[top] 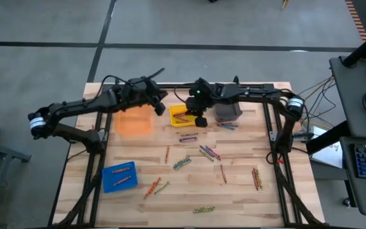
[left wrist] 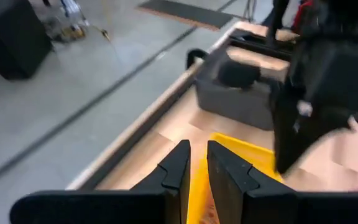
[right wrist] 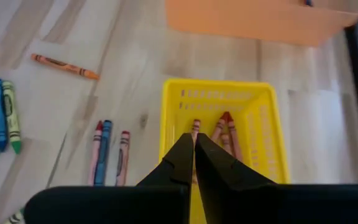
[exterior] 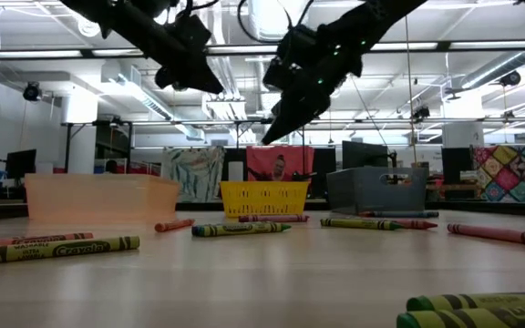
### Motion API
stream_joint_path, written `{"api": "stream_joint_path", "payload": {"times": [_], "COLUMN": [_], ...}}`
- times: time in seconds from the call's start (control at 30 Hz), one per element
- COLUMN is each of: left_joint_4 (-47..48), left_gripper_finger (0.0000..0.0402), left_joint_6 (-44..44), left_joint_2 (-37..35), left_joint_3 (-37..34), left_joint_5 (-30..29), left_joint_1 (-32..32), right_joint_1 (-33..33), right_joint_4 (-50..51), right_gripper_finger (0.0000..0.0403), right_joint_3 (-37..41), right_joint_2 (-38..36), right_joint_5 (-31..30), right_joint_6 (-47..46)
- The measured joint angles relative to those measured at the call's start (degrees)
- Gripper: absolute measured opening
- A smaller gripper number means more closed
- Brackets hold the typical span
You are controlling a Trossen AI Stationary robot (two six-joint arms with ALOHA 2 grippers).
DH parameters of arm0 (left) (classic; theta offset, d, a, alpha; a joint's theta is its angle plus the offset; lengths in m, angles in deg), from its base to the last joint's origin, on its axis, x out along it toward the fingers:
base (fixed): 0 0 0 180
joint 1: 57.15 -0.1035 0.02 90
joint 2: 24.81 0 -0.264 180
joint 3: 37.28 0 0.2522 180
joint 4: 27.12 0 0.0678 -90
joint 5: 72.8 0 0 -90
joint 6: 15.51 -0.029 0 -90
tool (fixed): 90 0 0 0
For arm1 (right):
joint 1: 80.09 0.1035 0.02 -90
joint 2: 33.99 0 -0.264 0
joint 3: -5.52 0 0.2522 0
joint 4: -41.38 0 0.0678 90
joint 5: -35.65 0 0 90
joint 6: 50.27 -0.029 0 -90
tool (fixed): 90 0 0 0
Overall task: Sort crayons
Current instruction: Put the orange crayon into the blue bin
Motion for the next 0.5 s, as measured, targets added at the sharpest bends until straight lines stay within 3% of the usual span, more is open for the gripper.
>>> {"api": "stream_joint_path", "payload": {"times": [0.2, 0.33, 0.5], "left_joint_4": [9.16, 16.15, 18.49], "left_gripper_finger": [0.0037, 0.0037, 0.0037], "left_joint_6": [9.68, 20.05, 34.12], "left_joint_2": [-0.64, -0.58, -0.06], "left_joint_3": [0.07, 0.07, 0.07], "left_joint_5": [0.04, 0.34, 3.5], "left_joint_1": [5.92, 10.6, 17.28], "right_joint_1": [2.25, 4.36, 6.31], "right_joint_4": [0.27, 0.31, 0.74], "right_gripper_finger": [0.0008, 0.0008, 0.0009], "right_joint_3": [6.94, 11.25, 15.92], "right_joint_2": [-7.66, -13.32, -19.96], "right_joint_5": [-9.8, -10.53, -10.75], "right_joint_6": [-2.65, -6.49, -10.4]}}
